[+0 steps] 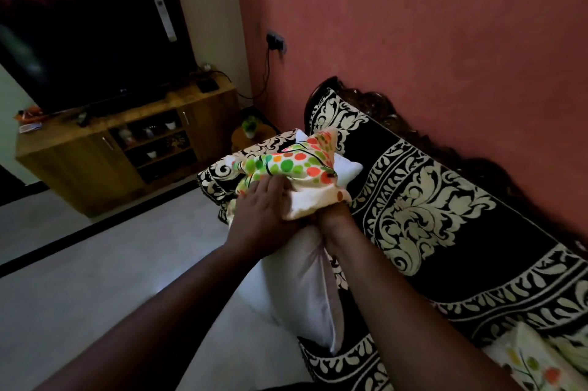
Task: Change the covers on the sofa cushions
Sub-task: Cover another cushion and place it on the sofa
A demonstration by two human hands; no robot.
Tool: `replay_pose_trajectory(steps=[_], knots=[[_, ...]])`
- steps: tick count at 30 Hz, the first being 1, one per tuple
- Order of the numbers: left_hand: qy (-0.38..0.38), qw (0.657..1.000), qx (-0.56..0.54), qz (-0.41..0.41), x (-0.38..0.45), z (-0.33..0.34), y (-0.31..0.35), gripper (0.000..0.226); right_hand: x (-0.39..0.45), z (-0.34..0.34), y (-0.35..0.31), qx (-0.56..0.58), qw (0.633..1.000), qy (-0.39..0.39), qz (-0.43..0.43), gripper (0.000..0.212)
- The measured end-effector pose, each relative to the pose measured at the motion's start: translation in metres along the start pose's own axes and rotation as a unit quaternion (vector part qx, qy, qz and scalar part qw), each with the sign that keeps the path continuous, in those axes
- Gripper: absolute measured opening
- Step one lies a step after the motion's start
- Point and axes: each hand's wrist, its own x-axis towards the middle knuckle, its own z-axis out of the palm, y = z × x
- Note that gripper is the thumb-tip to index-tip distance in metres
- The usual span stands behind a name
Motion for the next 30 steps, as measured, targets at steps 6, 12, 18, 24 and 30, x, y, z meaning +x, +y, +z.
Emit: replay_pose_trajectory(steps=[6,12,18,24,30], knots=[[0.012,0.997,0.021,0.070,0.015,-0.012,-0.004,0.039,0.000,-0.006,0.008,0.174,0.976,-0.101,-0.082,0.040],[-0.044,0.973,-0.221,0.044,0.016,-0.008,0.019,0.038,0.032,-0.021,-0.002,-0.232,0.880,0.232,-0.344,0.018],[0.090,0.969,-0.231,-0.019,0.023,-0.007,0.004,0.034,-0.020,-0.012,-0.027,0.033,0.983,-0.159,-0.086,0.043],[0.198,0.885,-0.364,-0.211,0.032,-0.005,-0.009,0.009,-0.037,-0.038,0.034,-0.001,0.949,-0.223,-0.221,0.094],[0.152,0.856,-0.409,-0.276,0.045,-0.002,-0.009,0.030,-0.046,-0.006,0.084,-0.210,0.923,0.030,-0.321,0.139]])
